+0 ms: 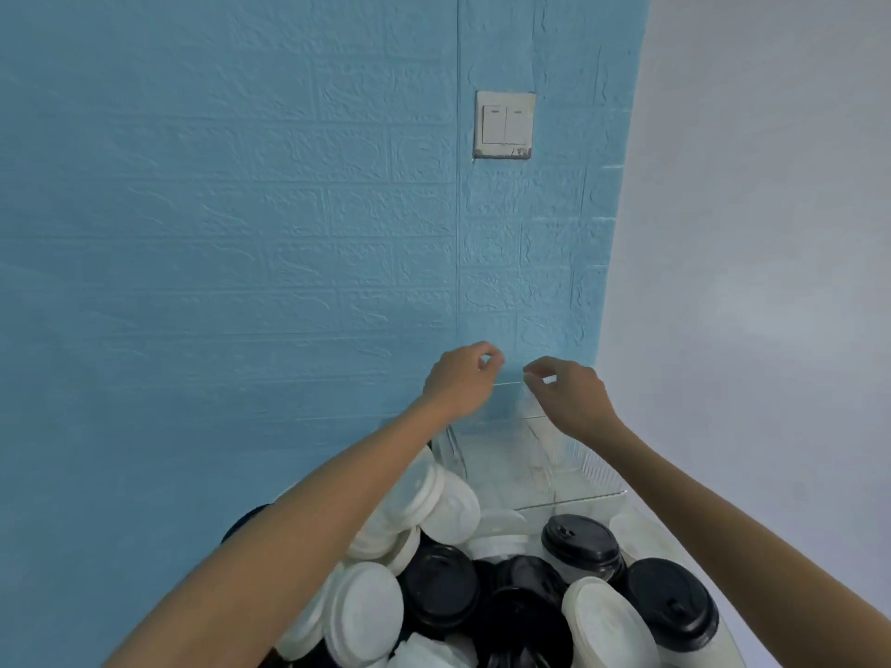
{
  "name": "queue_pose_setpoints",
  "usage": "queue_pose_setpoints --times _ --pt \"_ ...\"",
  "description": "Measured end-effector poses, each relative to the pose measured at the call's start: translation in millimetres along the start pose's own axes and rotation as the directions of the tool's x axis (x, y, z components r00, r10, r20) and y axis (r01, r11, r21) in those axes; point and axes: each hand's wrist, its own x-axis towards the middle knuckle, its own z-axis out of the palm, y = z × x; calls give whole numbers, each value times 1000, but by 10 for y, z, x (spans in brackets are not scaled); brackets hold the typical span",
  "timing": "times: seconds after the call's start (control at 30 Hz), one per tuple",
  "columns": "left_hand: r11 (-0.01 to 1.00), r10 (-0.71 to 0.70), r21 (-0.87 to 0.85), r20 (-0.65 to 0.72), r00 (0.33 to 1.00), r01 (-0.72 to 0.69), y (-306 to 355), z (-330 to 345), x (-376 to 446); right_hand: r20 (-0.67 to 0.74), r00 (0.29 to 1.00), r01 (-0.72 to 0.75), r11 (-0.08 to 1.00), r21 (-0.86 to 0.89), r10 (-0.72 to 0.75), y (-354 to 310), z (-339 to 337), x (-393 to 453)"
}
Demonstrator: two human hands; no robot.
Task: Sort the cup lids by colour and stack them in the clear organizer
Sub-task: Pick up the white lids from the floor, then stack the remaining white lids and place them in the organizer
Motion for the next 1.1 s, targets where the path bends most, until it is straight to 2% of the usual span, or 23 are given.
queue_pose_setpoints --times 0.13,0.23,0.3,0.37,0.43,0.57,0.67,0.77,0.87,0.97,1.03,1.1 --pt "998 13 -63 -62 998 -17 -132 -572 -571 113 986 103 980 168 -124 -379 92 -657" --pt "996 -3 -94 2 1000 4 -282 -890 -1019 232 949 170 967 189 -212 -544 262 -937" --pt "995 -27 -93 40 999 31 -420 -983 -1326 318 905 253 958 134 -283 -628 402 -1048" --pt "992 -62 -113 7 998 63 -571 -1011 -1598 412 848 357 934 22 -334 -693 555 -1079" --pt "984 -113 -140 -17 993 109 -721 -997 -1822 478 822 395 915 -84 -311 -743 664 -1062" --pt "984 -141 -109 -20 990 138 -953 -945 -2083 492 840 362 911 -196 -228 -782 774 -1018" --pt "979 -147 -150 -50 988 138 -980 -949 -2149 430 872 340 921 -190 -233 -773 797 -1012" --pt "977 -128 -179 -80 989 112 -948 -903 -2188 334 916 257 964 -67 -221 -827 699 -1058" --pt "976 -80 -206 -64 995 65 -917 -852 -2186 214 960 131 966 224 -180 -938 517 -1097" --pt "920 -34 -388 59 998 54 -826 -802 -2162 286 929 86 886 456 -237 -1140 430 -1198" --pt "866 -34 -498 44 998 52 -763 -758 -2148 364 888 63 861 505 -279 -1259 478 -1273" --pt "852 -73 -521 -10 997 57 -751 -727 -2151 397 874 15 832 555 -281 -1333 533 -1308"
